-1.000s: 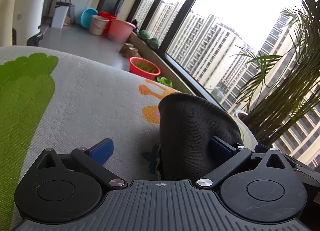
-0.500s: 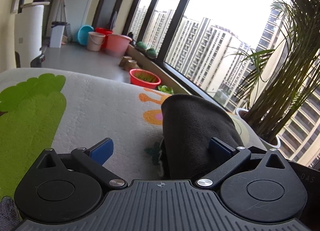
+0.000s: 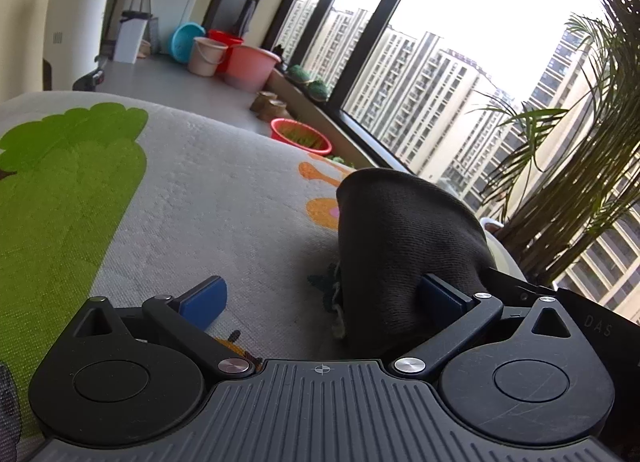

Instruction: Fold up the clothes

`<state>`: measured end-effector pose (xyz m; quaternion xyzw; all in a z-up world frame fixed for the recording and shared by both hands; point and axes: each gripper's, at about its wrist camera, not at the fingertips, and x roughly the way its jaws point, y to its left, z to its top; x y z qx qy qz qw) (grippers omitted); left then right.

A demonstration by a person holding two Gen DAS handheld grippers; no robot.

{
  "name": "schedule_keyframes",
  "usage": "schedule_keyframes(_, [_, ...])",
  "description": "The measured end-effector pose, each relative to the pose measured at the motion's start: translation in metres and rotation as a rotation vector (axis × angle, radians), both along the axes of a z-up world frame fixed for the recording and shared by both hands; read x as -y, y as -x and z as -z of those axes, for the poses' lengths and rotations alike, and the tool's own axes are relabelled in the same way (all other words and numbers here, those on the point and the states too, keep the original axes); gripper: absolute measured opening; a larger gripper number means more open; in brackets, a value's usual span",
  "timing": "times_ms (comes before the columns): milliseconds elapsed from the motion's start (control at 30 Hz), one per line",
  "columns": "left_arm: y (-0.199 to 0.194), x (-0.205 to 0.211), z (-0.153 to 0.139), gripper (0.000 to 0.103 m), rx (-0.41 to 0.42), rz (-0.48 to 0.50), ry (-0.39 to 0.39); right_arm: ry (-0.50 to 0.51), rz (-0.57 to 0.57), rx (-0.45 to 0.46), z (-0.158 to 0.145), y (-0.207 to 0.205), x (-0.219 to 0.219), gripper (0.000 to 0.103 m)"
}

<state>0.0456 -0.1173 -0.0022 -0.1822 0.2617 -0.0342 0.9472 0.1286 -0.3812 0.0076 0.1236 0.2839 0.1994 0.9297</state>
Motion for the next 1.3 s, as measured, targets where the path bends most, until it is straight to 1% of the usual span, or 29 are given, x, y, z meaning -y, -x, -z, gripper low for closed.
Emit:
schedule_keyframes(100, [0.020, 0.008, -0.002, 0.103, 0.038, 0.015, -0.034, -0.037, 0.028, 0.021, -0.001, 0.015, 0.010, 0.103])
schedule_keyframes(167, [0.033, 0.013, -0.003, 0.103, 0.063, 0.025, -0.056, -0.048, 0.032, 0.059, -0.004, 0.035, 0.016, 0.103])
schedule_keyframes(233, [0.046, 0.019, -0.004, 0.103, 0.088, 0.035, -0.079, -0.082, 0.024, 0.086, -0.004, 0.059, 0.025, 0.103])
schedule_keyframes(300, [0.059, 0.024, -0.005, 0.103, 0.113, 0.046, -0.101, -0.120, 0.020, 0.086, -0.003, 0.083, 0.032, 0.103])
schedule_keyframes(367, [0.073, 0.030, -0.007, 0.103, 0.136, 0.056, -0.121, -0.133, 0.002, 0.064, 0.000, 0.105, 0.035, 0.103])
schedule_keyframes(467, [0.093, 0.039, -0.008, 0.103, 0.130, 0.071, -0.129, -0.152, -0.019, 0.038, 0.004, 0.130, 0.039, 0.103])
schedule_keyframes(533, [0.100, 0.046, -0.008, 0.103, 0.107, 0.074, -0.150, -0.171, 0.005, 0.079, 0.003, 0.146, 0.046, 0.103])
schedule_keyframes(600, [0.107, 0.057, -0.009, 0.103, 0.079, 0.064, -0.208, -0.169, 0.057, 0.135, 0.001, 0.159, 0.049, 0.103])
schedule_keyframes(633, [0.112, 0.064, -0.010, 0.103, 0.080, 0.056, -0.262, -0.158, 0.084, 0.180, 0.000, 0.169, 0.049, 0.103])
schedule_keyframes(667, [0.118, 0.072, -0.011, 0.103, 0.097, 0.044, -0.317, -0.146, 0.107, 0.224, -0.002, 0.178, 0.048, 0.103])
schedule_keyframes(733, [0.127, 0.084, -0.012, 0.103, 0.132, 0.025, -0.408, -0.098, 0.106, 0.303, -0.003, 0.192, 0.044, 0.103])
schedule_keyframes(800, [0.131, 0.090, -0.012, 0.103, 0.154, 0.024, -0.455, -0.059, 0.111, 0.339, -0.004, 0.200, 0.040, 0.103])
schedule_keyframes(867, [0.130, 0.092, -0.011, 0.103, 0.147, 0.011, -0.475, -0.024, 0.114, 0.365, -0.005, 0.205, 0.035, 0.103])
schedule_keyframes(933, [0.128, 0.088, -0.012, 0.103, 0.141, -0.005, -0.447, 0.014, 0.110, 0.386, -0.006, 0.212, 0.031, 0.103])
schedule_keyframes(1033, [0.129, 0.077, -0.015, 0.103, 0.157, -0.053, -0.387, 0.065, 0.113, 0.415, -0.007, 0.223, 0.025, 0.103])
schedule_keyframes(1100, [0.126, 0.065, -0.018, 0.103, 0.173, -0.103, -0.326, 0.077, 0.119, 0.400, -0.010, 0.219, 0.025, 0.103])
schedule_keyframes(1167, [0.121, 0.056, -0.018, 0.103, 0.172, -0.133, -0.280, 0.086, 0.127, 0.384, -0.013, 0.215, 0.026, 0.103])
schedule_keyframes(1233, [0.114, 0.050, -0.014, 0.103, 0.141, -0.132, -0.244, 0.052, 0.140, 0.340, -0.012, 0.207, 0.033, 0.103])
schedule_keyframes(1267, [0.111, 0.048, -0.013, 0.103, 0.113, -0.120, -0.223, 0.035, 0.145, 0.311, -0.011, 0.201, 0.036, 0.103])
schedule_keyframes(1300, [0.110, 0.046, -0.012, 0.103, 0.102, -0.111, -0.211, 0.031, 0.148, 0.271, -0.009, 0.195, 0.038, 0.103])
